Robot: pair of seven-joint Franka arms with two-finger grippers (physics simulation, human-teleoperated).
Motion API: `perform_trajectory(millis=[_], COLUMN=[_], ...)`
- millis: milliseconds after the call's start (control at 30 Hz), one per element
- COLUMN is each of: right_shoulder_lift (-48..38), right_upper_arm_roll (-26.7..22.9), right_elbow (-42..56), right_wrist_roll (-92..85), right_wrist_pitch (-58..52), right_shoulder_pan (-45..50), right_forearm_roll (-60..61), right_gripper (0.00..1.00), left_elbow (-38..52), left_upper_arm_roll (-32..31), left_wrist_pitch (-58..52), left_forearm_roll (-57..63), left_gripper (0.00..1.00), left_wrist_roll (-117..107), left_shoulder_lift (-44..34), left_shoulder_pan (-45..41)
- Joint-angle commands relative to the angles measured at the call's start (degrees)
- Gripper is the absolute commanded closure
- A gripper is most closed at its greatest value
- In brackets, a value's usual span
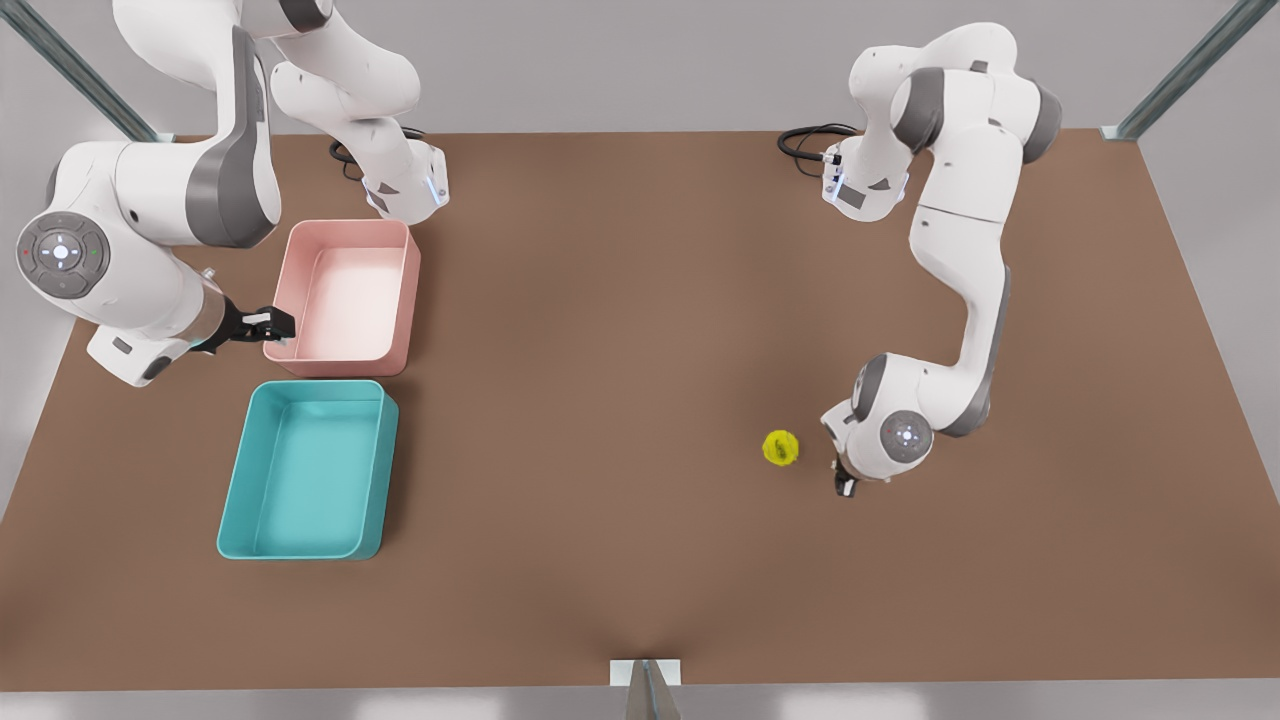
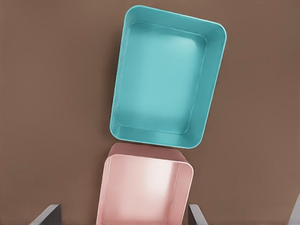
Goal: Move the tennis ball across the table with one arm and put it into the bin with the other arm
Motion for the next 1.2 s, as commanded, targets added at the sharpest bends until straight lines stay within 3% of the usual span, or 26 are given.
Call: perform_trajectory(millis=[0,67,100,133,167,200,267,333,433,567,633,767,867,1167], right_shoulder_lift=[0.0,0.0,0.1,0.2,1.1,2.1,4.3,12.0,18.3,25.8,25.6,14.4,9.6,10.6], right_upper_arm_roll=[0.0,0.0,0.0,0.1,0.2,0.1,0.4,0.4,0.5,0.7,0.3,0.3,0.2,-0.8], right_elbow=[0.0,0.0,0.0,0.0,0.0,0.5,1.0,3.6,8.8,9.6,5.4,-20.9,-34.4,-42.8], right_wrist_roll=[-1.0,-1.0,-1.0,-1.0,-1.0,-0.9,-0.4,-0.1,29.0,43.1,43.4,42.3,40.2,41.2], right_wrist_pitch=[-0.1,-0.1,-0.1,-0.1,-0.1,-0.1,1.1,4.2,10.0,22.6,29.9,51.6,62.4,71.1], right_shoulder_pan=[0.0,0.0,0.0,0.1,0.4,0.7,2.6,8.2,18.9,22.8,24.9,24.7,23.3,22.6], right_forearm_roll=[0.0,0.0,0.0,0.0,-0.2,-0.3,3.2,5.7,6.8,7.1,7.2,6.5,6.4,7.1], right_gripper=[0.00,0.00,0.00,0.00,0.00,0.00,0.00,0.00,0.00,0.00,0.00,0.00,0.00,0.00], left_elbow=[3.8,7.1,7.3,7.1,7.1,7.4,12.6,13.6,13.4,13.4,13.3,13.1,13.1,12.9], left_upper_arm_roll=[0.9,3.5,4.8,10.4,10.8,10.8,10.3,9.9,4.3,4.4,4.4,4.4,4.4,4.4], left_wrist_pitch=[-9.3,-19.5,-21.9,-29.1,-34.1,-42.2,-49.3,-51.8,-52.6,-54.7,-54.7,-54.7,-54.6,-54.7], left_forearm_roll=[-1.3,-1.2,-0.8,-2.5,-6.1,-9.3,-8.8,-8.8,-7.4,-7.3,-7.2,-7.2,-7.3,-7.2], left_gripper=[0.79,0.79,0.23,0.00,0.00,0.00,0.00,0.00,0.00,0.00,0.00,0.00,0.00,0.00], left_wrist_roll=[-40.3,-55.3,-55.5,-62.4,-90.8,-99.9,-102.2,-108.7,-115.7,-109.9,-109.8,-109.8,-109.8,-109.8], left_shoulder_lift=[-0.3,-5.4,-8.8,-13.9,-19.8,-23.9,-23.4,-24.1,-26.9,-26.8,-26.7,-26.4,-26.3,-26.3], left_shoulder_pan=[1.3,1.1,1.3,1.5,1.1,0.9,0.7,-0.7,-0.4,0.6,1.2,1.5,1.5,1.5])
